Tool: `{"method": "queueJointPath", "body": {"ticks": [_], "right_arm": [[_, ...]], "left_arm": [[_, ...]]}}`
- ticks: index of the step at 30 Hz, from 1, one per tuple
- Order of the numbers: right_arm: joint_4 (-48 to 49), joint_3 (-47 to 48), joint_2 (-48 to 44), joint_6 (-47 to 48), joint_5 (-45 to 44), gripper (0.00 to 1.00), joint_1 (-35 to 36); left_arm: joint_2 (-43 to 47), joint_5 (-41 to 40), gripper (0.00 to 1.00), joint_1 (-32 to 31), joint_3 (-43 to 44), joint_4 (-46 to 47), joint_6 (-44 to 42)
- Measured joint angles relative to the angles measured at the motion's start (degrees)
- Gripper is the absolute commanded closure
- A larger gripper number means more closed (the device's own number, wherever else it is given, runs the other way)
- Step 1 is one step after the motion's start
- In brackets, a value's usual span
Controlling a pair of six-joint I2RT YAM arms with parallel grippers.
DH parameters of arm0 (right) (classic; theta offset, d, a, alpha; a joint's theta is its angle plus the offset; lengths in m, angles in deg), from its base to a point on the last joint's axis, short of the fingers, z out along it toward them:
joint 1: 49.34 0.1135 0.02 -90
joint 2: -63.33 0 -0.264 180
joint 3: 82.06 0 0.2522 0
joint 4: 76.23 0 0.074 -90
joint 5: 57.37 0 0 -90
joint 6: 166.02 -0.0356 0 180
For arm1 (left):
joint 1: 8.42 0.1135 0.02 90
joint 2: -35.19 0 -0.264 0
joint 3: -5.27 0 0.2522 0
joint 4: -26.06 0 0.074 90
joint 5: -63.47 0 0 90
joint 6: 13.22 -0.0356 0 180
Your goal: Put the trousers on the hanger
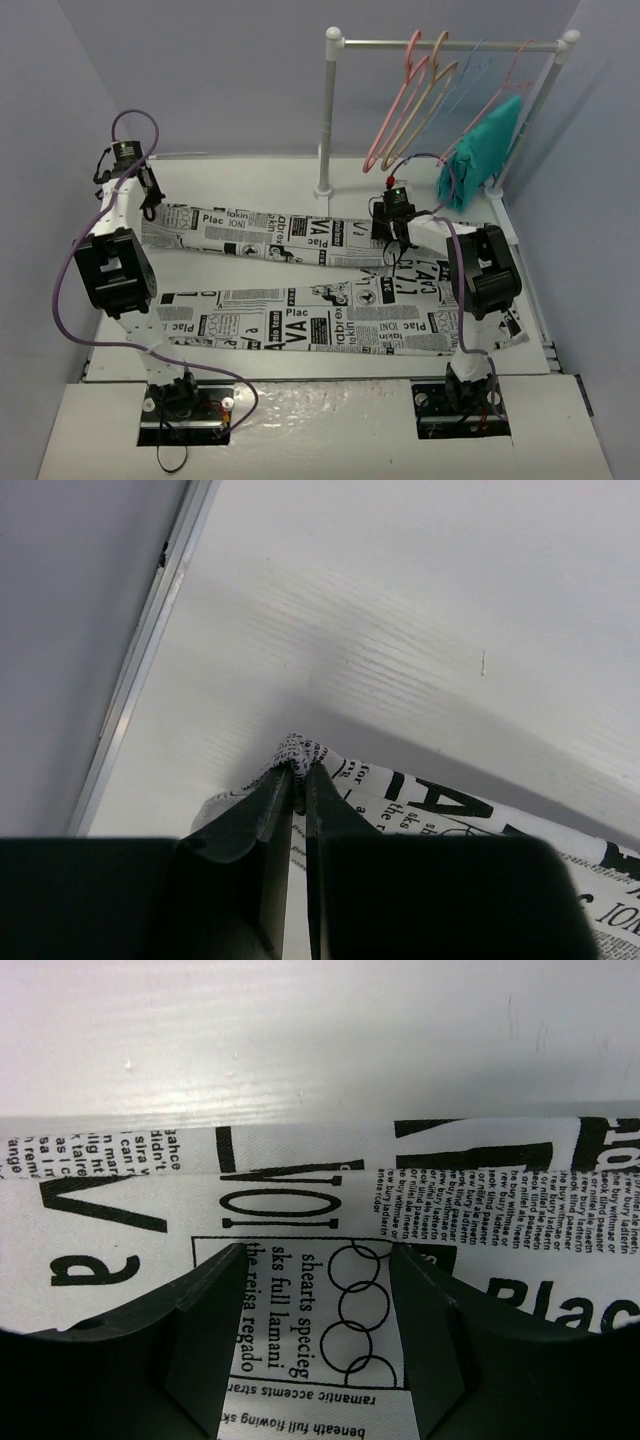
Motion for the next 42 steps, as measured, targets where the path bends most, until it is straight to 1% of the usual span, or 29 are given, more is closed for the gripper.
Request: {"method": "queueJointPath", "body": {"ticks": [9, 14, 23, 32, 36, 42], "right_arm": [[1.67, 5.56, 4.63, 0.02, 0.78, 0.41, -1.73], [2.31, 6.92, 5.73, -0.12, 1.48, 0.41, -2.70], [2.92, 6.31, 5.17, -0.76, 2.48, 0.41, -4.71], [2.90, 6.47, 5.27, -0.85, 2.43, 0.41, -5.88], [2.87, 6.96, 5.66, -0.83, 2.18, 0.41, -5.89], [2.87, 7.07, 5.73, -0.67, 1.87, 0.40, -5.89]], "left_arm": [[12.58, 2.09, 1.00, -0.55, -3.33, 2.58, 0.44], [15.28, 2.21, 1.00, -1.59, -3.31, 3.24, 0.41], [15.31, -3.16, 1.00, -1.68, -3.31, -0.62, 0.42], [14.53, -3.15, 1.00, -1.74, -2.99, 0.51, 0.61], [10.59, -3.51, 1.00, -1.72, -2.07, 2.76, 1.09], [1.52, -5.92, 1.00, -1.63, -1.85, 5.88, 2.45]]}}
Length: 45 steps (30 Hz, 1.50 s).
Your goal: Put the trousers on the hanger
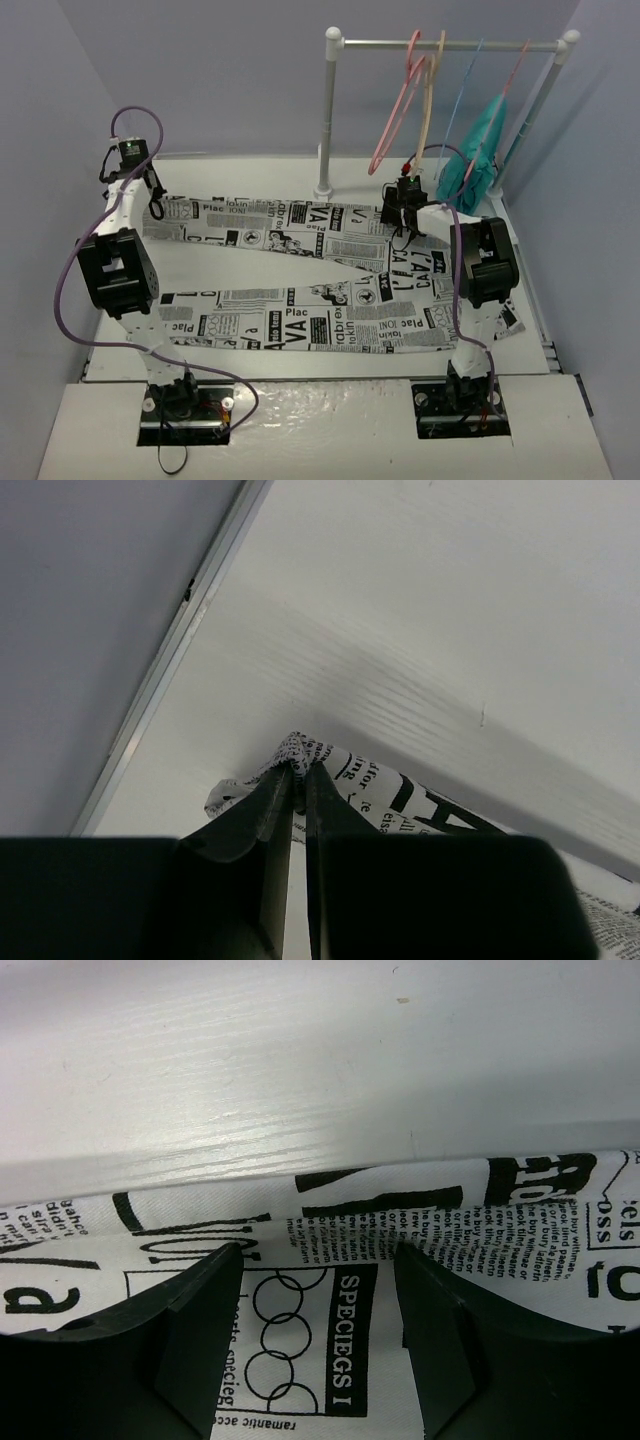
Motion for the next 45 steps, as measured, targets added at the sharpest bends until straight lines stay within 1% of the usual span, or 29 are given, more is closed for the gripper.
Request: {"method": "queueJointPath", "body": {"ticks": [2, 5, 6, 8, 9, 11, 12, 14, 15, 18, 22, 24, 27, 31, 34, 39, 42, 45], "right_arm": [[-0.02, 0.00, 0.00, 0.03, -0.12, 0.40, -0.05], [-0.13, 0.00, -0.01, 0.08, -0.22, 0.40, -0.24], [-0.28, 0.00, -0.06, 0.09, -0.31, 0.39, -0.34], [-0.90, 0.00, -0.23, 0.20, -0.61, 0.37, -0.52], [-1.27, 0.00, -0.33, 0.26, -0.77, 0.37, -0.61], [-2.40, -0.16, -0.98, 0.43, -1.15, 0.35, -0.72], [-3.04, -0.41, -1.57, 0.52, -1.45, 0.34, -0.77], [-3.95, -1.51, -3.36, 0.58, -1.99, 0.33, -0.89], [-4.44, -2.22, -4.57, 0.58, -2.17, 0.32, -0.96], [-5.66, -4.30, -8.51, 0.24, -2.56, 0.30, -1.06], [-6.20, -7.71, -14.29, -0.52, -3.49, 0.29, -1.06], [-6.64, -9.44, -17.12, -1.45, -4.11, 0.28, -1.06], [-8.18, -13.11, -21.61, -3.73, -5.31, 0.25, -1.04], [-11.49, -18.88, -27.97, -7.93, -6.73, 0.20, -1.06], [-15.34, -23.21, -33.03, -10.94, -7.40, 0.17, -1.06], [-20.44, -27.27, -37.80, -15.61, -7.68, 0.15, -1.30], [-22.60, -30.40, -41.43, -17.95, -7.40, 0.15, -1.91], [-24.07, -33.13, -44.88, -19.98, -6.81, 0.15, -2.82]], "left_arm": [[-3.17, -0.57, 1.00, 0.13, 0.70, 0.33, 0.63], [-8.12, -1.06, 0.93, 0.24, 3.29, 0.60, 1.64], [-9.76, -1.10, 0.89, 0.24, 4.65, 0.51, 1.85], [-12.46, -1.04, 0.76, 0.24, 7.39, 0.39, 2.15], [-13.71, -0.99, 0.73, 0.24, 8.82, 0.26, 2.29], [-15.85, -1.07, 0.54, 0.28, 12.29, -0.67, 2.57], [-16.56, -1.11, 0.50, 0.35, 13.79, -0.75, 2.62], [-16.77, -1.03, 0.34, 0.53, 15.20, -0.66, 2.98], [-16.50, -0.97, 0.29, 0.61, 15.44, -0.64, 3.07], [-14.95, -0.62, 0.22, 0.81, 15.35, -0.62, 3.31], [-9.90, 0.03, 0.21, 0.83, 12.88, -1.61, 3.57], [-5.29, 0.50, 0.21, 0.83, 9.45, -2.25, 4.06], [4.66, 1.67, 0.21, 0.59, 0.77, -4.42, 6.07], [19.81, 2.42, 0.20, -1.03, -15.19, -4.23, 11.18], [28.05, 3.15, 0.20, -3.78, -26.51, -6.97, 13.85], [34.84, 5.99, 0.20, -7.59, -44.82, -9.46, 18.09], [37.37, 7.37, 0.20, -8.65, -52.26, -10.48, 21.31], [38.96, 8.15, 0.20, -10.17, -56.35, -10.51, 24.46]]}}
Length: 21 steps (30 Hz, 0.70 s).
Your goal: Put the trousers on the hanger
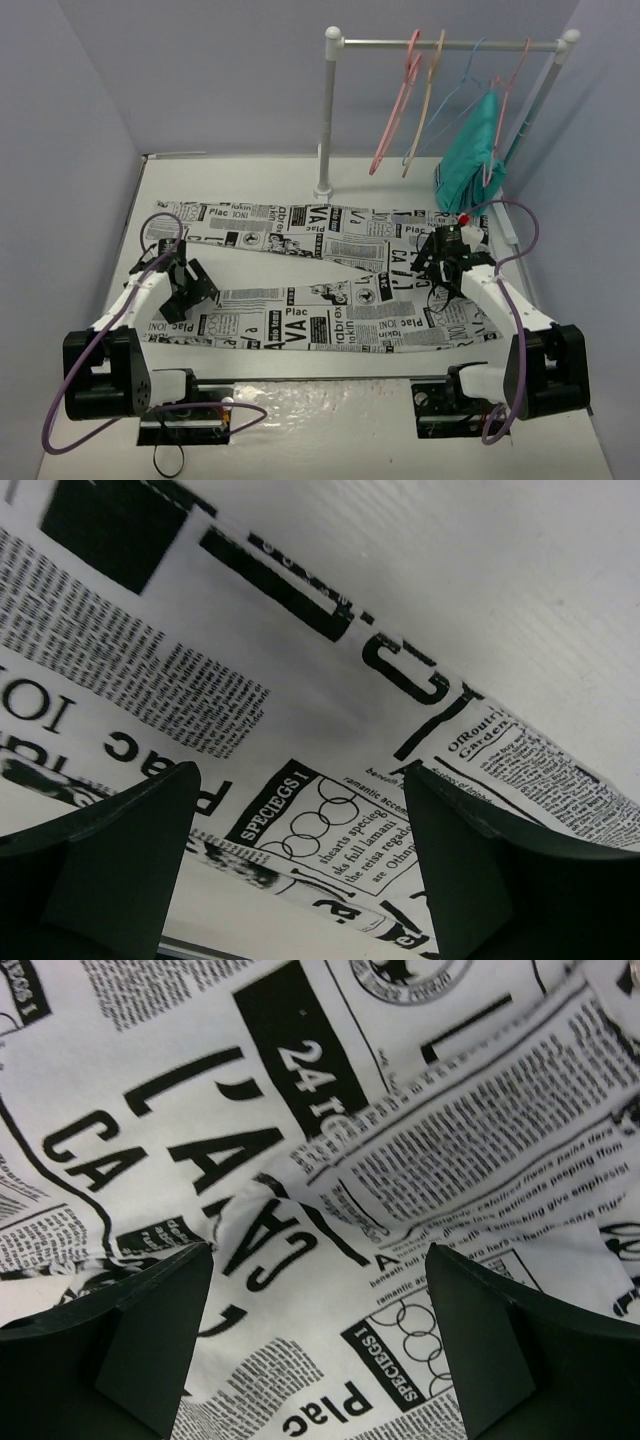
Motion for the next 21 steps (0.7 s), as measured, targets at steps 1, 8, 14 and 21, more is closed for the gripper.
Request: {"method": "queueJointPath", "body": {"ticks": [1, 8, 14, 21], "right_arm": [[-0.22, -0.69, -0.57, -0.53, 0.30, 0.15, -0.27], [-1.19, -3.87, 0.29, -2.69, 2.40, 0.15, -1.70], [1.61, -4.29, 4.91, -2.09, 5.24, 0.15, -3.25], [4.02, -0.23, 11.04, 0.27, 5.72, 0.16, -3.49]], "left_arm": [[-0.04, 0.28, 0.20, -0.40, -0.66, 0.29, 0.74], [-6.27, 0.50, 0.20, -0.52, 1.06, 1.77, 3.03], [-14.63, 0.38, 0.20, 1.23, 7.85, -1.37, 3.12], [-22.70, 2.33, 0.20, 7.05, 16.16, -4.03, 3.21]]}}
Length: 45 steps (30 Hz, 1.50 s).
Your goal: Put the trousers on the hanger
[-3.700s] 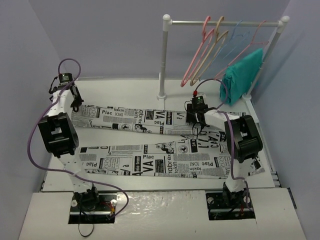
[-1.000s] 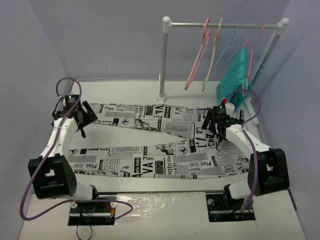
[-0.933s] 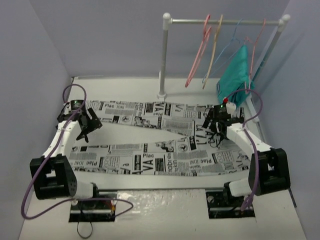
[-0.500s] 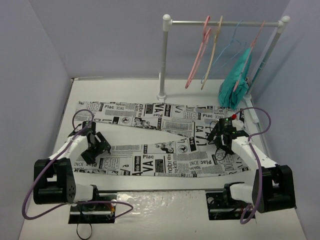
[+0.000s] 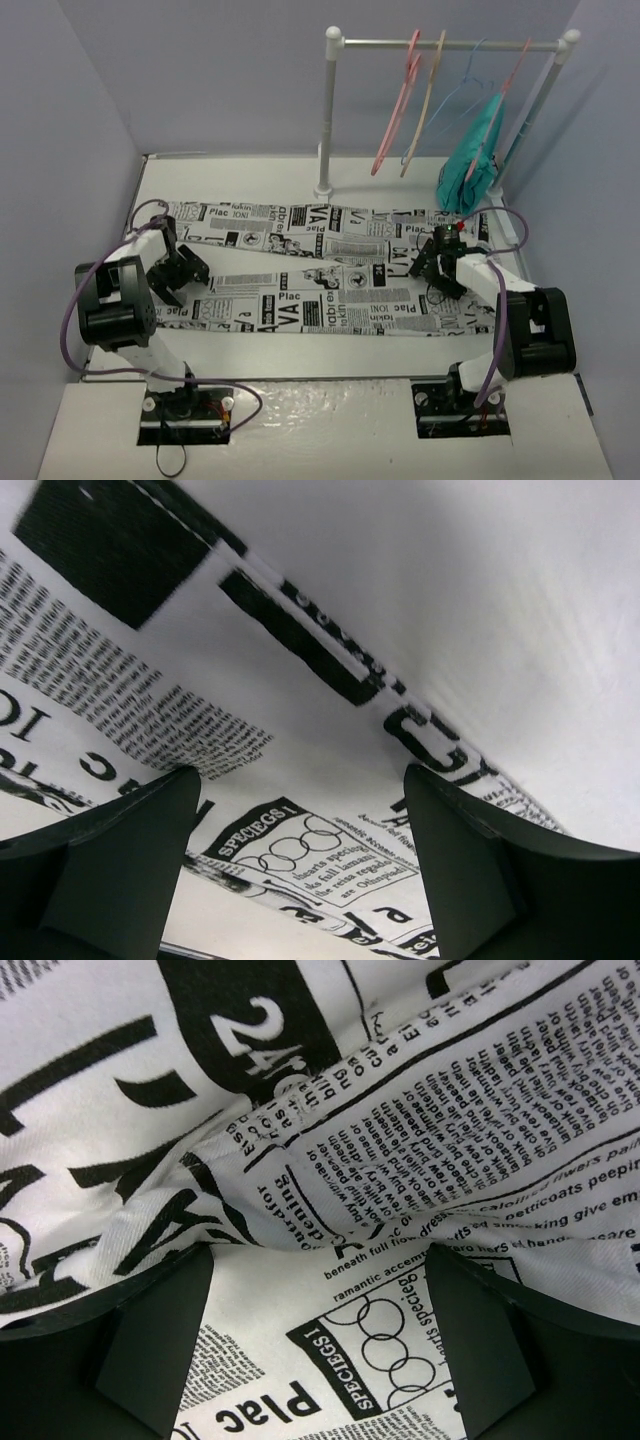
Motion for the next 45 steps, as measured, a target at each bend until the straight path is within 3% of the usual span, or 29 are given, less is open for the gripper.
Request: {"method": "queueJointPath", "body": {"ticks": [8, 15, 19, 27, 34, 45], "right_arm": [[2.49, 4.65, 4.96, 1.26, 0.62, 0.16, 0.02], [2.88, 7.57, 5.42, 3.14, 0.40, 0.14, 0.00], [0.80, 8.59, 1.08, 4.48, -0.78, 0.12, 0.00], [-4.55, 8.03, -16.37, 4.67, -1.40, 0.00, 0.00], [-7.74, 3.63, -20.74, 4.55, -1.30, 0.00, 0.00], [-9.00, 1.71, -23.00, 4.73, -0.17, 0.00, -0.02]], "left_arm": [[-8.28, -0.01, 0.20, 2.16, 10.90, -0.36, -0.41], [-10.08, -0.26, 0.20, 3.29, 14.55, 9.44, -2.08], [-6.33, -0.05, 0.18, 3.63, 13.04, 11.11, -2.71], [12.50, 0.10, 0.17, 6.64, -0.16, 8.49, -2.89], [6.20, 1.85, 0.17, 12.92, -4.83, 6.71, -2.52], [-0.48, 2.37, 0.24, 13.88, 2.15, 5.90, -1.03]]}}
